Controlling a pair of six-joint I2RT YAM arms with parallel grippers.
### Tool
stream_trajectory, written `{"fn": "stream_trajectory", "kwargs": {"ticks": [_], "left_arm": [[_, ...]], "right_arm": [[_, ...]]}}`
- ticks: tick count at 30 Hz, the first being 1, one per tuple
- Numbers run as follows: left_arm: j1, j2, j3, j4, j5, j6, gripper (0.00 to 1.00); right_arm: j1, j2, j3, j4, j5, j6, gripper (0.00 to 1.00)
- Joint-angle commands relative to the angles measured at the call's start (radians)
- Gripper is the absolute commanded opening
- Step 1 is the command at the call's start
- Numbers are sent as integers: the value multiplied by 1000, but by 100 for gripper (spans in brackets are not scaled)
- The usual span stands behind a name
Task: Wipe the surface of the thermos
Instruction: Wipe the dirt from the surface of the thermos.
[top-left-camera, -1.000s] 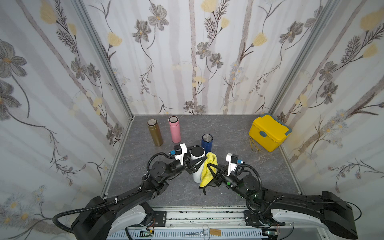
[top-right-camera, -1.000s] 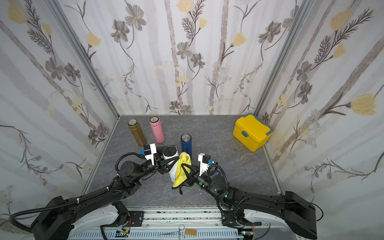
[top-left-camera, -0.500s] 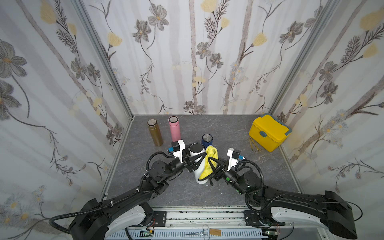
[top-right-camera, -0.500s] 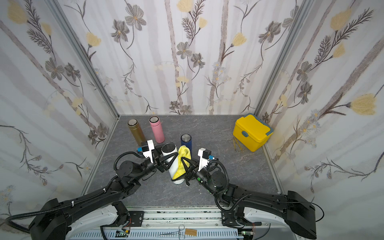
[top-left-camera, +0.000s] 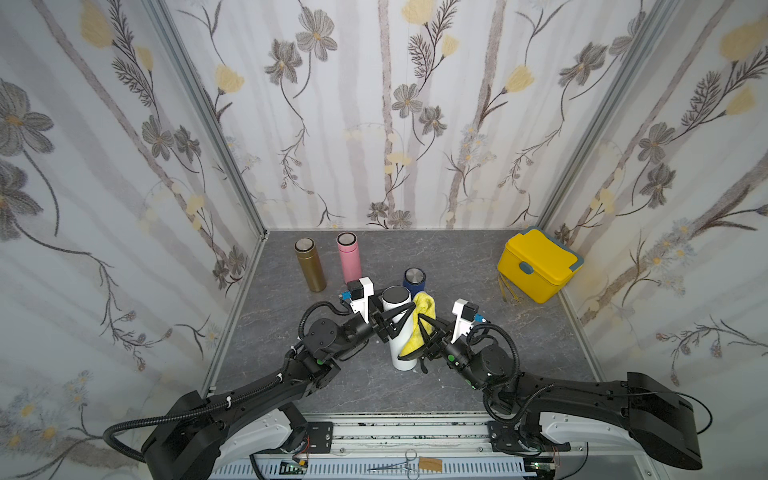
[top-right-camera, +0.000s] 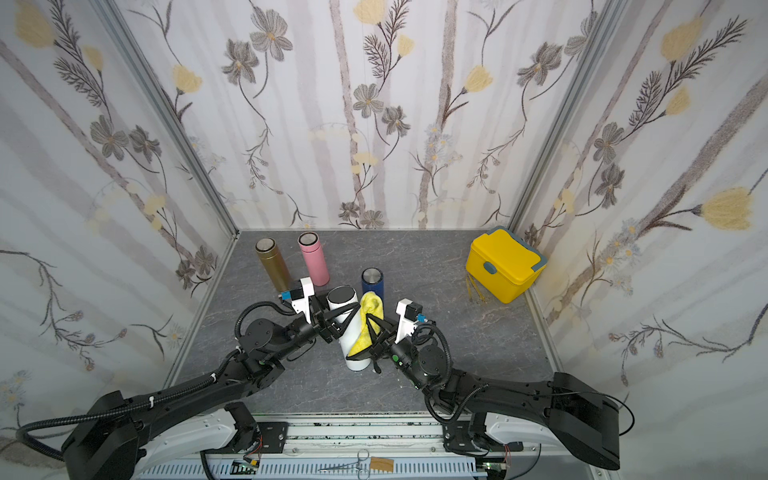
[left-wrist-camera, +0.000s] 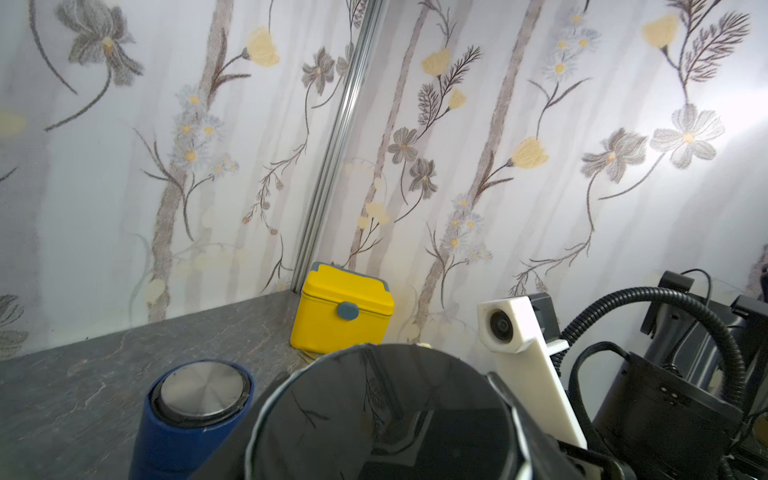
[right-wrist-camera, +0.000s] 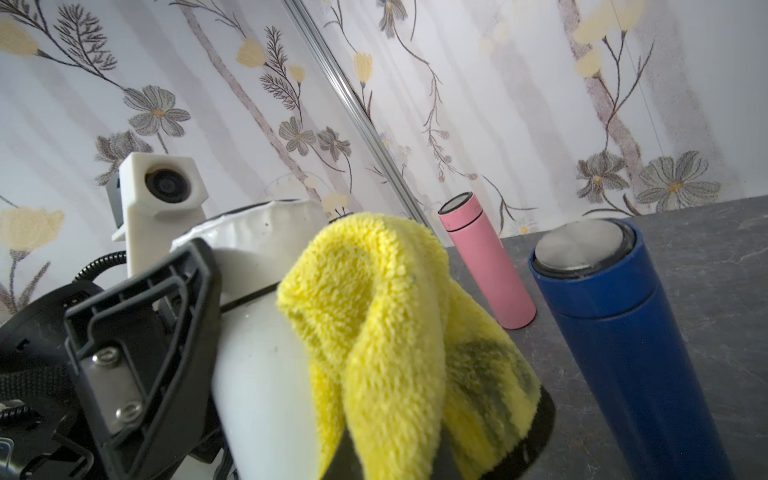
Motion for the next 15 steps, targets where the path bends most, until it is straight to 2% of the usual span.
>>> {"fn": "stream_trajectory", "kwargs": {"ticks": [1, 5, 8, 12, 15], "left_arm": [[-33, 1, 10, 91, 62, -37, 0], [-37, -9, 12, 62, 39, 13, 0], [-35, -5, 2, 52, 28, 100, 0], [-37, 41, 3, 62, 121, 212, 0], [-38, 87, 14, 81, 187, 258, 0]], "right_arm": [[10, -31, 41, -50, -252, -26, 0], [11, -54, 33, -47, -273, -11, 0], [13, -48, -57, 16, -258, 40, 0], [18, 8, -203, 149, -216, 112, 0], [16, -8, -212, 165, -218, 97, 0]]}}
